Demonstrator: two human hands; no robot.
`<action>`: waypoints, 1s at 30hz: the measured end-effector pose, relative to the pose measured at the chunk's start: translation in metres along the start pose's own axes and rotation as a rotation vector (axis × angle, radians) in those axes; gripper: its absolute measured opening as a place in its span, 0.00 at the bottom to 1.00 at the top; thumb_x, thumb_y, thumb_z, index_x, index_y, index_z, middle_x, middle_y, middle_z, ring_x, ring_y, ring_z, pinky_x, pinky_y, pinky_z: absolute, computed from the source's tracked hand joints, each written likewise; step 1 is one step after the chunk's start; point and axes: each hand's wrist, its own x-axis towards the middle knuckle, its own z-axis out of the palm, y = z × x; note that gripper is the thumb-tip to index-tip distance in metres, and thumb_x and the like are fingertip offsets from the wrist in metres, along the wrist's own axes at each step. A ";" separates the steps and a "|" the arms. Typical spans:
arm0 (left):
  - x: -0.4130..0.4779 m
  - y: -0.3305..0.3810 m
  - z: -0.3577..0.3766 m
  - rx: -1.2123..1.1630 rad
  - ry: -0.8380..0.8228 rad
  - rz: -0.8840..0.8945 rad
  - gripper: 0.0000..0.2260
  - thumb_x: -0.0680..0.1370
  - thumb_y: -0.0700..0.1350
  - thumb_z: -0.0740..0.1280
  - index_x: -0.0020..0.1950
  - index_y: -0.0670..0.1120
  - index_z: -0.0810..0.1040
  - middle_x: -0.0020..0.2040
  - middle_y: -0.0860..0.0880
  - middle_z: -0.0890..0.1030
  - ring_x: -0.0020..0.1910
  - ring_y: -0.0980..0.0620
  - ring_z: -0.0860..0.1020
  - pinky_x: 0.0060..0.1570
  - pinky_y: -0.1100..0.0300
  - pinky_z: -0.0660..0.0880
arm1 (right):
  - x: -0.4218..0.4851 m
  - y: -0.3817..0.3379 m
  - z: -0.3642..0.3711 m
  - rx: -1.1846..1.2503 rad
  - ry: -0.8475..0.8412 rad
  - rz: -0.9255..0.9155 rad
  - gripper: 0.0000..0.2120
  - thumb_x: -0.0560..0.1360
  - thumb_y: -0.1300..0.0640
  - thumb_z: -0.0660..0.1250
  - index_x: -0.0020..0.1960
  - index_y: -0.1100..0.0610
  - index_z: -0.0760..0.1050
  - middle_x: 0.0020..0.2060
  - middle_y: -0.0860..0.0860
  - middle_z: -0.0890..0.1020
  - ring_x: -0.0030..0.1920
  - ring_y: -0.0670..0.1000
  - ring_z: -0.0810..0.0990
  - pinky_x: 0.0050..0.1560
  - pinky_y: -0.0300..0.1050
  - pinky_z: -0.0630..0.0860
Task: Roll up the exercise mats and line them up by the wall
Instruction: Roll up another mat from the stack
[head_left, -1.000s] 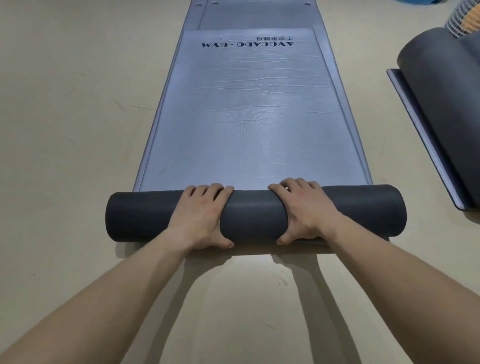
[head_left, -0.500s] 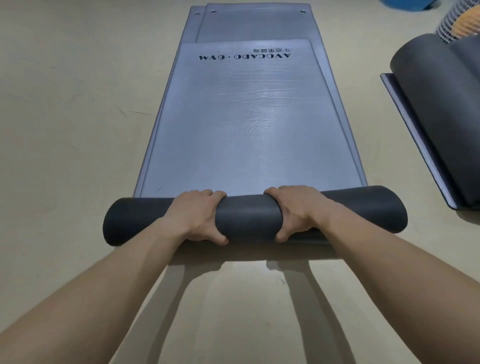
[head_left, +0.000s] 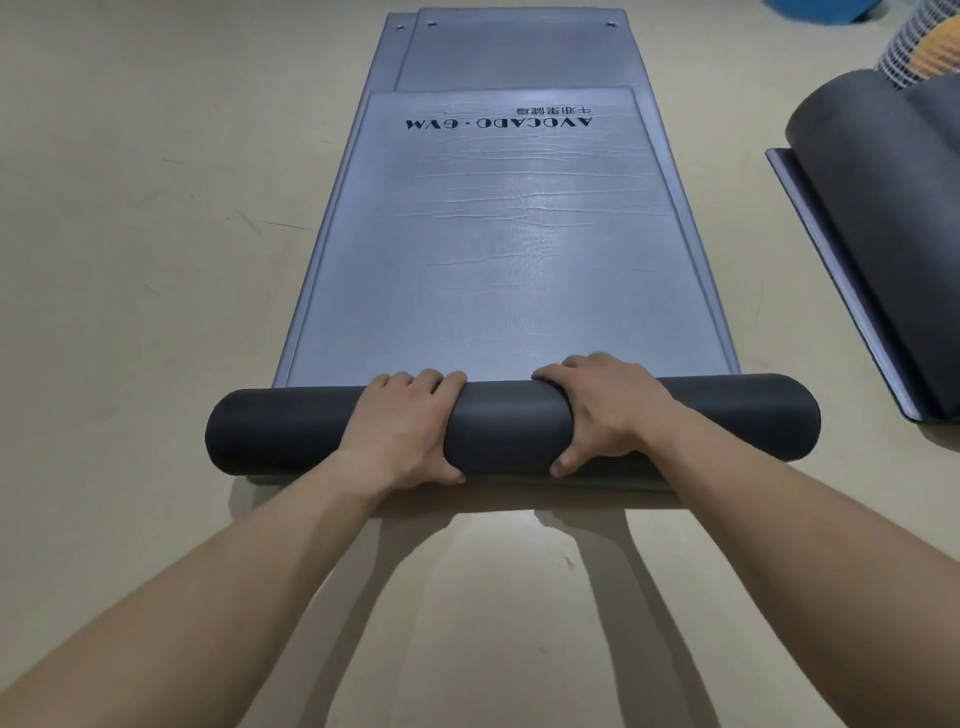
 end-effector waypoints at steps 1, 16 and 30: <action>0.006 -0.003 -0.004 -0.027 -0.014 -0.003 0.45 0.63 0.72 0.71 0.74 0.54 0.64 0.63 0.51 0.78 0.55 0.46 0.78 0.58 0.50 0.74 | -0.003 0.001 0.003 -0.052 0.078 0.006 0.54 0.58 0.25 0.75 0.78 0.43 0.61 0.68 0.48 0.73 0.66 0.56 0.73 0.64 0.56 0.73; 0.026 -0.006 0.012 0.035 0.161 -0.055 0.52 0.64 0.71 0.74 0.80 0.51 0.55 0.75 0.47 0.68 0.73 0.42 0.67 0.74 0.43 0.61 | 0.020 0.022 0.018 -0.168 0.266 0.049 0.60 0.58 0.28 0.77 0.80 0.47 0.55 0.73 0.54 0.68 0.72 0.59 0.68 0.73 0.62 0.61; 0.029 -0.020 -0.022 -0.249 -0.408 0.051 0.45 0.58 0.72 0.76 0.71 0.59 0.67 0.59 0.56 0.78 0.54 0.50 0.76 0.55 0.50 0.76 | -0.010 -0.008 0.014 -0.109 -0.007 0.016 0.56 0.59 0.30 0.78 0.78 0.46 0.56 0.66 0.53 0.74 0.63 0.58 0.75 0.66 0.59 0.70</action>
